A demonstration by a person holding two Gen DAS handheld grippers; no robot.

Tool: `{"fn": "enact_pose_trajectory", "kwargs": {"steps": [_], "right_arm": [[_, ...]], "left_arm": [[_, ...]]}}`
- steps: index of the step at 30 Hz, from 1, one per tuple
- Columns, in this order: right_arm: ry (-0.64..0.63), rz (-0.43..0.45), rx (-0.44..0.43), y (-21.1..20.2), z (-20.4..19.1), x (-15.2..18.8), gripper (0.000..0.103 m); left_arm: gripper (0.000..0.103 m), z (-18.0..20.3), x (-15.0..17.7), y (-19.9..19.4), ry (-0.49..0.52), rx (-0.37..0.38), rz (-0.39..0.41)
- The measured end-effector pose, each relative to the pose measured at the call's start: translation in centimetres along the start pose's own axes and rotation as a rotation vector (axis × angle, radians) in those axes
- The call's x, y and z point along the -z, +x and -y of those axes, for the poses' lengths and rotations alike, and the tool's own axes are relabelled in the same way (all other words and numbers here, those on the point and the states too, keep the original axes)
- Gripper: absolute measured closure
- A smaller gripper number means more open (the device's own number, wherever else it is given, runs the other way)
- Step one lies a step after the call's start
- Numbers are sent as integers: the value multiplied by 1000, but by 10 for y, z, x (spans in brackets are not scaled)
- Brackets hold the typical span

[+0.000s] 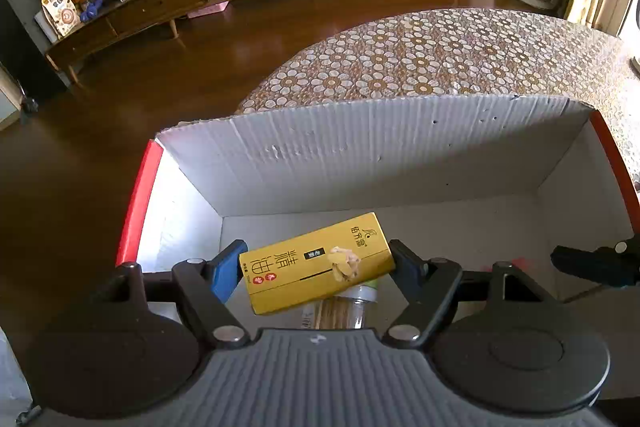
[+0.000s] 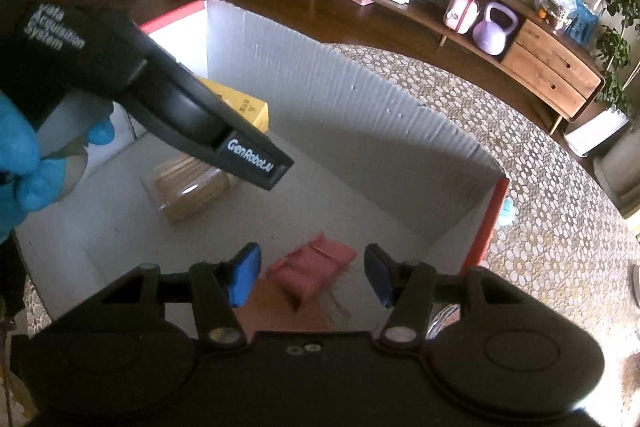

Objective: Organize rigid objects
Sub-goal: 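Release the yellow box with the left tool while the right tool drops the binder clip into the box, then withdraw both tools from the box toward the table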

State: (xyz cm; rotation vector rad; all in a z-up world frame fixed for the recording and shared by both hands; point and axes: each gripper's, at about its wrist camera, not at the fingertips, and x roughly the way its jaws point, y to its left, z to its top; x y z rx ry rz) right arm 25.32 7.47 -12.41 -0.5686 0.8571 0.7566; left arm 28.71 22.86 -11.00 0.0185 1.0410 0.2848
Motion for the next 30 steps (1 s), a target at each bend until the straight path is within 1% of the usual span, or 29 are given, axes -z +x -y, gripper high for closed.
{"fn": "enact_pose_trajectory", "kwargs": {"steps": [3,8,13,21,23,25,30], "right_arm": [[8,14,-14,-5,3,-2,46],[7,45,-20,-16,4,-1,42],[21,75,-21,-31,6,3,41],[65,123,-30,-62,9,9,39],[75,141,-31,-71,10,11,34],[83,156,-31,-81,11,14,31],[104,190,-34,-103,15,22,29]], "left_arm": [[27,0,1,-1,-6,0,2],[27,-1,6,-7,-21,16,8],[27,-3,12,-19,-34,25,26],[27,-3,20,-55,-30,42,91],[27,-2,23,-64,-27,48,105],[27,-1,26,-73,-23,51,116],[27,5,36,-95,-4,56,146]]}}
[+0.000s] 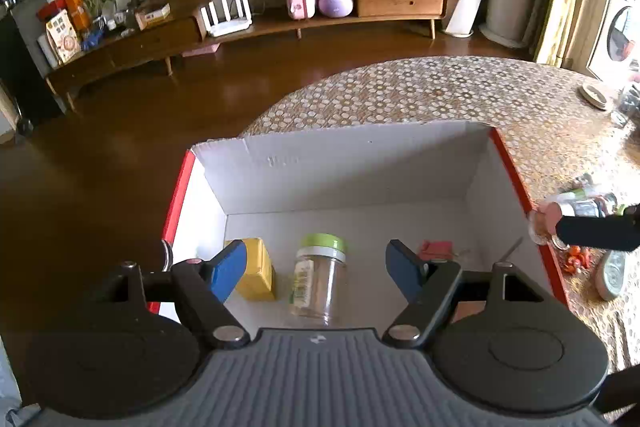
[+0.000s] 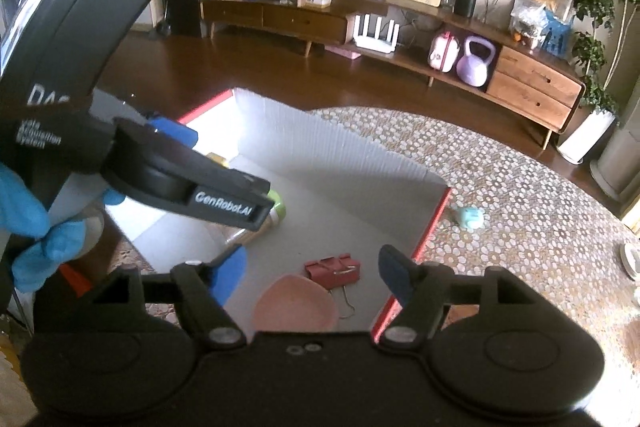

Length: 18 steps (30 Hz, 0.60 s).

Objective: Organize rigid objects
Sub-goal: 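Withdraw both tools from the box toward the table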

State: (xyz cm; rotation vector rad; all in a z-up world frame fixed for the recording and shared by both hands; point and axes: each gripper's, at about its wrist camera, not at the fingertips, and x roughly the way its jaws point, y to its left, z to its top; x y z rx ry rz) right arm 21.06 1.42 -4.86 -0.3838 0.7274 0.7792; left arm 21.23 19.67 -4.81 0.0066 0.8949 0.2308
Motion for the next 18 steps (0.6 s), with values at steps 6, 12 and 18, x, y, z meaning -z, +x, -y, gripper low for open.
{"fn": "enact_pose_trajectory", "kwargs": {"steps": [6,12,18], "right_arm": [[36,36,-9,-25,8,4,26],[52,71,-21,-51,12,14,20],[61,106,-42,-74,16,30,15]], "left_arm": [[27,4,9,-26,1,17,31],[27,10,17,-52,-4,41,64],[27,20,28,-75,-7,70,102]]}}
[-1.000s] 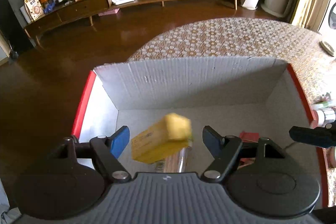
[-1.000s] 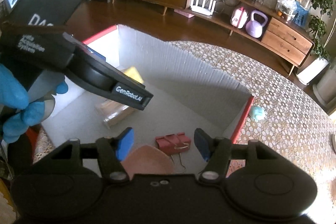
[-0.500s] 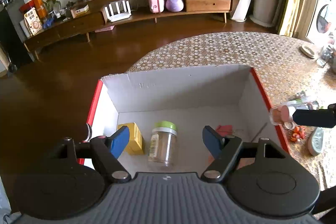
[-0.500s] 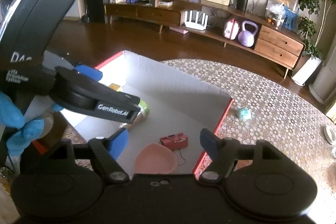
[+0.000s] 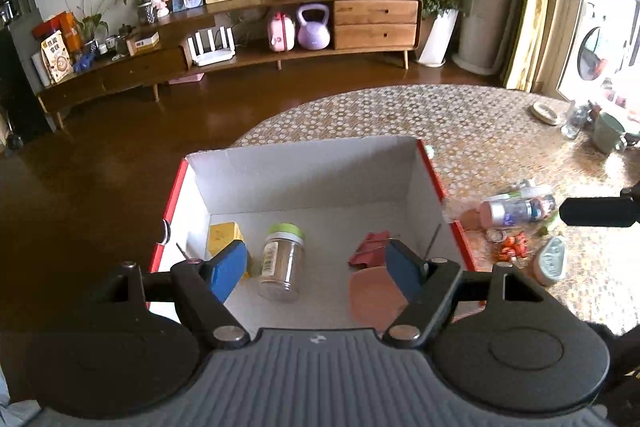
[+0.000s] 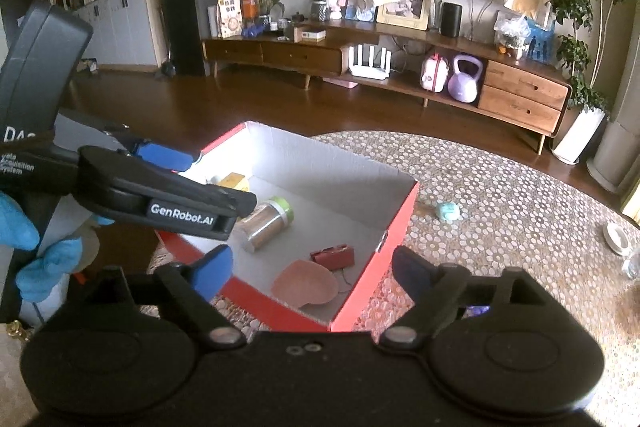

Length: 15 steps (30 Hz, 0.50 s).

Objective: Organize rigid objects
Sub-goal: 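Withdraw both tools from the box toward the table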

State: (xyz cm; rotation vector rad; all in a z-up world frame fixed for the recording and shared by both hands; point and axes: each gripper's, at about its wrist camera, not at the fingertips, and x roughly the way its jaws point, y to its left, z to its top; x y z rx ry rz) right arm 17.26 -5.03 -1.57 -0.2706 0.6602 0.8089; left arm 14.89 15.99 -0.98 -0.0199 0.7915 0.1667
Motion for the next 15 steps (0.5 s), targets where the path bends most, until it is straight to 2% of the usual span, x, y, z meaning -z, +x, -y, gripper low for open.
{"fn": "enact_pose_trajectory", "kwargs": {"steps": [10,15], "right_arm": [[5,71,-37,-49,15,28,1],[6,90,-34,-69,26,46,0]], "left_arm": [[21,23,12,-30,-43,1,44],[21,40,20,-42,-52,0,63]]}}
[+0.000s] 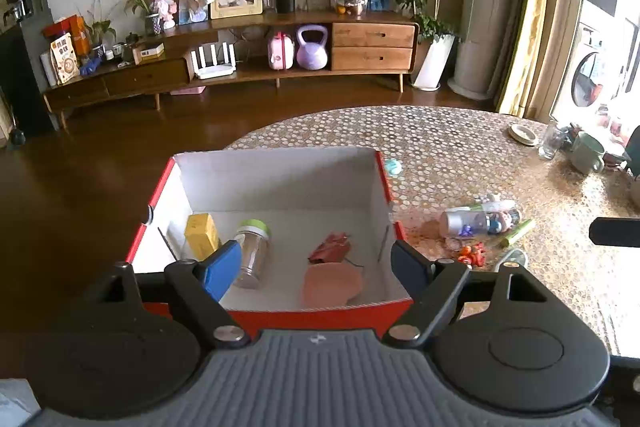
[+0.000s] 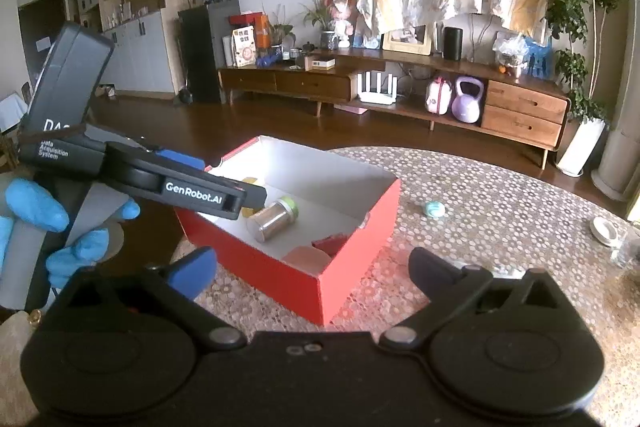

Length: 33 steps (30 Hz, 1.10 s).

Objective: Organize rigid objects
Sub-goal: 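Grasp the clear bead cylinder with the left tool while the right tool grasps the blue tape dispenser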

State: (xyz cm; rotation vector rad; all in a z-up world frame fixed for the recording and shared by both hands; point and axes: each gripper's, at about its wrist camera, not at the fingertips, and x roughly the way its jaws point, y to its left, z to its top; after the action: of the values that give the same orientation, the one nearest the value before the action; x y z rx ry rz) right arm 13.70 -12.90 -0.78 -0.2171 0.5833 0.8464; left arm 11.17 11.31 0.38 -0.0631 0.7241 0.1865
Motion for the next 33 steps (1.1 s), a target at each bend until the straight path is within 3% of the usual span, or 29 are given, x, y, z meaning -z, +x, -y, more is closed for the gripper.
{"fn": "enact_pose_trajectory", "kwargs": {"steps": [13,24,33], "right_arm": [[41,22,83,-31,52,51,0],[66,-48,175,-12,105,84,0],[38,-94,146,26,113,99,0]], "left_arm": [[21,56,24,-5,17,59,35],[21,115,38,44,96,149,-1],[21,144,14,101,68,157,-60]]}}
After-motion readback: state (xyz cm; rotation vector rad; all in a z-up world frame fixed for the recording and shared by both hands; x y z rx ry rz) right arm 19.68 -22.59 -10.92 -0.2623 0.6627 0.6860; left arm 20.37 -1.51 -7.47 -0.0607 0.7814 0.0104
